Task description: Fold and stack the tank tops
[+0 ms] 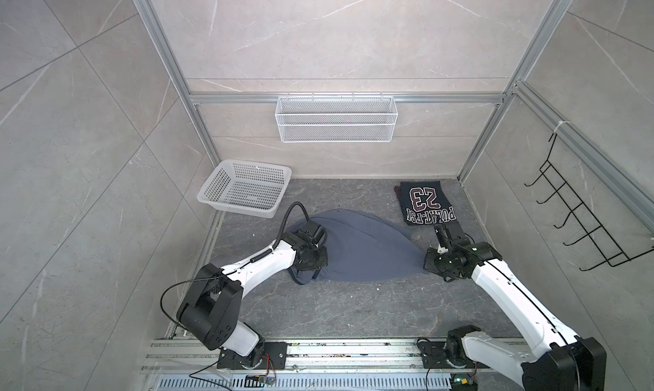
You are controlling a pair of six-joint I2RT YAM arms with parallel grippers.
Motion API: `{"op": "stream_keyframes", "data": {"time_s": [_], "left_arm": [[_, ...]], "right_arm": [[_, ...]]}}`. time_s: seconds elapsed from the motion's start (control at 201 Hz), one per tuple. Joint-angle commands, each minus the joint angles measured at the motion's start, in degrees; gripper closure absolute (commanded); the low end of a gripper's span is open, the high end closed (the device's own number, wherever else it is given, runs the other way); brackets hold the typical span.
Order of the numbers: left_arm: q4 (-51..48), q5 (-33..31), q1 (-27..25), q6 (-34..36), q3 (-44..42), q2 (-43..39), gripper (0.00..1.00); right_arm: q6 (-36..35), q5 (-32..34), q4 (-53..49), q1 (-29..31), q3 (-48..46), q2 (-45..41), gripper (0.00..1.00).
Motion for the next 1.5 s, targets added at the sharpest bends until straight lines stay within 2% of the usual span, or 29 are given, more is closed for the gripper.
{"op": "stream_keyframes", "data": {"time_s": [0.0,0.1,0.329,0.413,0.508,0.572,0.682,0.712,0.811,0.896,0.926,1.055,1.11,1.165,1.269,1.419,1.493], "left_arm": [[-0.8,-2.1,-0.1,0.0,2.1,-0.8,1.00],[-3.6,-5.9,-0.1,1.7,4.0,-7.5,1.00],[-3.7,-21.7,0.0,7.6,8.9,-35.1,1.00],[-2.3,-25.6,0.0,10.1,9.7,-39.7,1.00],[-4.8,-32.5,0.1,9.5,10.1,-37.6,1.00],[-7.4,-34.2,0.9,7.7,9.8,-33.7,1.00],[-8.5,-30.0,3.4,5.9,7.7,-25.7,1.00],[-8.3,-27.2,4.0,5.8,7.0,-23.3,1.00],[-10.6,-25.1,5.7,3.6,6.7,-16.8,1.00],[-10.5,-24.8,6.7,2.2,5.0,-15.6,1.00],[-9.9,-24.5,7.1,2.0,3.9,-16.1,1.00],[-8.0,-23.5,9.8,1.0,-1.0,-19.9,1.00],[-7.2,-23.0,10.8,0.6,-3.1,-21.3,1.00],[-6.3,-22.7,11.4,0.1,-5.3,-22.2,1.00],[-5.1,-22.1,12.2,-0.6,-8.3,-22.2,1.00],[-3.3,-20.6,12.5,-0.8,-10.2,-21.0,1.00],[-3.2,-20.5,12.5,-0.8,-10.3,-20.4,1.00]], "right_arm": [[0.7,1.9,-1.8,0.1,0.4,-1.5,0.94],[0.1,3.0,-5.2,0.1,4.7,-2.8,0.95],[-3.4,5.4,-14.0,0.1,19.0,-6.4,0.94],[-4.6,4.0,-14.7,0.0,21.7,-6.1,0.94],[-5.2,-0.4,-12.3,0.0,22.3,-4.4,0.94],[-5.4,-4.9,-9.7,0.2,21.6,-1.7,0.93],[-4.3,-9.3,-5.1,1.4,20.2,4.4,0.93],[-3.9,-9.8,-3.8,2.8,20.0,6.2,0.93],[-2.9,-8.2,-0.8,8.2,20.6,13.0,0.92],[-2.3,-6.5,-0.7,9.9,21.6,18.4,0.88],[-2.4,-6.3,-0.7,9.9,21.5,19.5,0.85],[-3.2,-1.7,0.6,9.7,18.4,18.6,0.53],[-3.7,-0.8,1.4,8.7,16.7,17.1,0.47],[-4.6,-4.0,3.4,5.4,13.8,15.2,0.47],[-4.9,-14.9,10.3,-1.7,6.8,12.5,0.48],[-1.5,-27.0,19.6,-2.1,-0.2,12.1,0.49],[1.5,-29.4,24.4,-2.0,-4.5,11.8,0.50]]}}
